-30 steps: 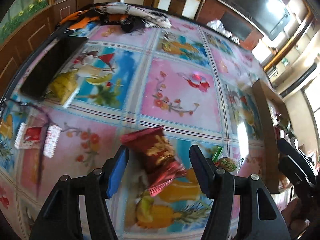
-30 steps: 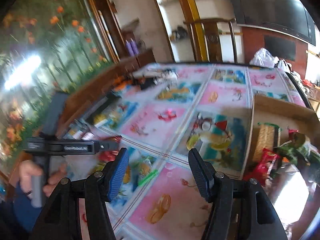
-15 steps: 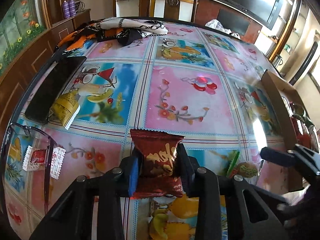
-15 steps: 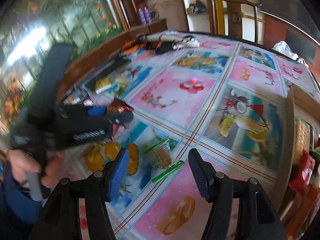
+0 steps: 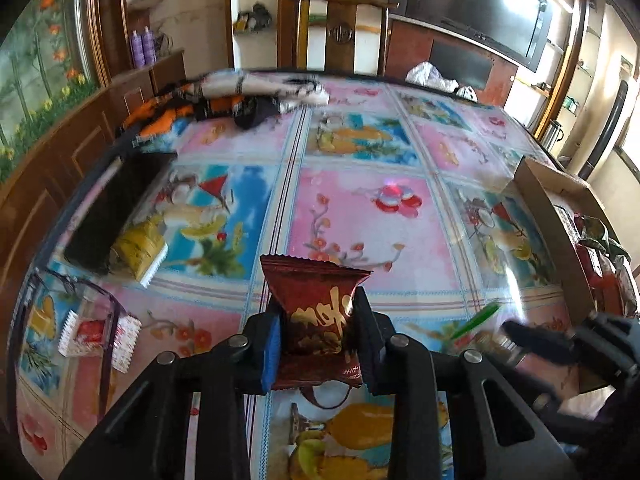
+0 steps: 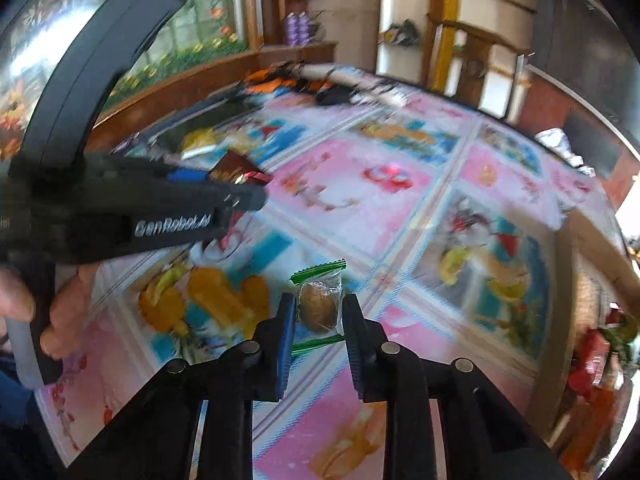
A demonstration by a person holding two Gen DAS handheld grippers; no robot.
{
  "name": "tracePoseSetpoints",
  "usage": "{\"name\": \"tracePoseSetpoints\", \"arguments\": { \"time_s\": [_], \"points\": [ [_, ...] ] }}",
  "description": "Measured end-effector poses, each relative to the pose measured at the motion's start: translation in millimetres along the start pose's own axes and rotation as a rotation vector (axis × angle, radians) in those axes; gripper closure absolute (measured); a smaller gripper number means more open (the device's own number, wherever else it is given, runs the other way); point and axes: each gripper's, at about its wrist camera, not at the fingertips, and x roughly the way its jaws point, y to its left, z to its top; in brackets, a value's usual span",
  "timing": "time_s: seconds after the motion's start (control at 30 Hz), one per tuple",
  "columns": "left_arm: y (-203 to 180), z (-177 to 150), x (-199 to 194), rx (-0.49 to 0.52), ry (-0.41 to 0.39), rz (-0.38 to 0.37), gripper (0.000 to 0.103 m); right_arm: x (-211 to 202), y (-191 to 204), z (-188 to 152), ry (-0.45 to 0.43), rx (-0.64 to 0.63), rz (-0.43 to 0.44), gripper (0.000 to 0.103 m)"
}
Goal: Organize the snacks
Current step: 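Carry the red snack pack and clear-wrapped snack over the tray with both grippers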
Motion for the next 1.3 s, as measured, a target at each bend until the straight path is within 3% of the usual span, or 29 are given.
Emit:
{"name": "tracePoseSetpoints", "arguments": {
  "time_s": [0.27,0.47,1.07,1.3],
  "points": [
    [-16,0,-35,0.072,-0.242,0.154,0.073,-26,-30,7,-0.116,0.125,-0.042,0.078],
    [-18,1,-48,0.088,-0.337,0.222,0.073,-34,-40,10,-0.146,0.177,-0.046,0.078],
    [-22,-3,-60,0.099,-0.428,0.301,0.072,-41,-38,9,-0.181,0.167,-0.073,0.078],
    [-22,-3,-61,0.097,-0.418,0.286,0.073,-43,-39,9,-0.191,0.172,-0.082,0.078]
  ]
}}
